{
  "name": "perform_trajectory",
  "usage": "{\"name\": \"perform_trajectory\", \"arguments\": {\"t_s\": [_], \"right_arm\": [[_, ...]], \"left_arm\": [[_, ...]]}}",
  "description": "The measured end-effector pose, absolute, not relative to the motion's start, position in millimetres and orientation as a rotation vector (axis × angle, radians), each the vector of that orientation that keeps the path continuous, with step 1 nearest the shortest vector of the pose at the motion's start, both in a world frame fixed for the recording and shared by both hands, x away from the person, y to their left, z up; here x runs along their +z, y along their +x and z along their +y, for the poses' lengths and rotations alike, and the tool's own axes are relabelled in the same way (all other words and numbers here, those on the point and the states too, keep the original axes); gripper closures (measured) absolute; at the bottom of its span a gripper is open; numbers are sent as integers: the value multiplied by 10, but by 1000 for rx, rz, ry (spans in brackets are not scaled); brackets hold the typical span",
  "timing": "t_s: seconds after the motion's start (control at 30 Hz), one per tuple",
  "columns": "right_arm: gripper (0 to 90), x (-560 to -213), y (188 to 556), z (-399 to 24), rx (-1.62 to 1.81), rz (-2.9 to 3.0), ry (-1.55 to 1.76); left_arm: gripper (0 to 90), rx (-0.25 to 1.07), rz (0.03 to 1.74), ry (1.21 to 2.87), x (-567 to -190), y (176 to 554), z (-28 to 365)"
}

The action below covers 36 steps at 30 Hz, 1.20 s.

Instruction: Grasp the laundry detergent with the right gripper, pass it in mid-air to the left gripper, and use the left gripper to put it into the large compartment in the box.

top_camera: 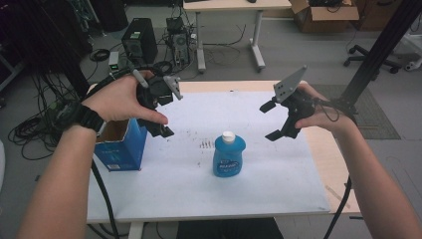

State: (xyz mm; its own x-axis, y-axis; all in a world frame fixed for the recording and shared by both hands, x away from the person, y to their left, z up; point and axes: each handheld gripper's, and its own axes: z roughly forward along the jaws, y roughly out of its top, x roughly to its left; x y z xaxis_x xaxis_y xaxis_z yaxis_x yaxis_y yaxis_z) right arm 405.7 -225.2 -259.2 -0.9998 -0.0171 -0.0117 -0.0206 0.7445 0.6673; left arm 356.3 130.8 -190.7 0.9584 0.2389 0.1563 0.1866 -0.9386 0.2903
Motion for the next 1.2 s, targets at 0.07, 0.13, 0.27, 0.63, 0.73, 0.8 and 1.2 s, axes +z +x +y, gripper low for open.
{"name": "perform_trajectory", "arguments": {"t_s": [0.07, 0.13, 0.27, 0.63, 0.73, 0.8, 1.2], "right_arm": [[35, -2645, 4054, -2247, 1148, 2920, -33], [31, -2722, 4053, -2236, 1196, 2913, -28], [31, -2863, 4047, -2203, 1256, 2902, -30], [39, -3102, 4023, -2115, 1396, 2873, -23], [41, -3163, 4014, -2077, 1425, 2870, -27], [41, -3184, 4012, -2064, 1429, 2871, -24], [44, -3356, 3990, -1959, 1527, 2857, -13]], "left_arm": [[57, 276, 313, 2834, -1913, 3564, 1308], [57, 274, 312, 2835, -1917, 3565, 1307], [56, 270, 315, 2838, -1933, 3568, 1301], [56, 263, 314, 2838, -1965, 3578, 1289], [56, 260, 311, 2840, -1970, 3581, 1284], [56, 260, 309, 2839, -1974, 3578, 1280], [56, 255, 314, 2837, -1979, 3569, 1270]]}}
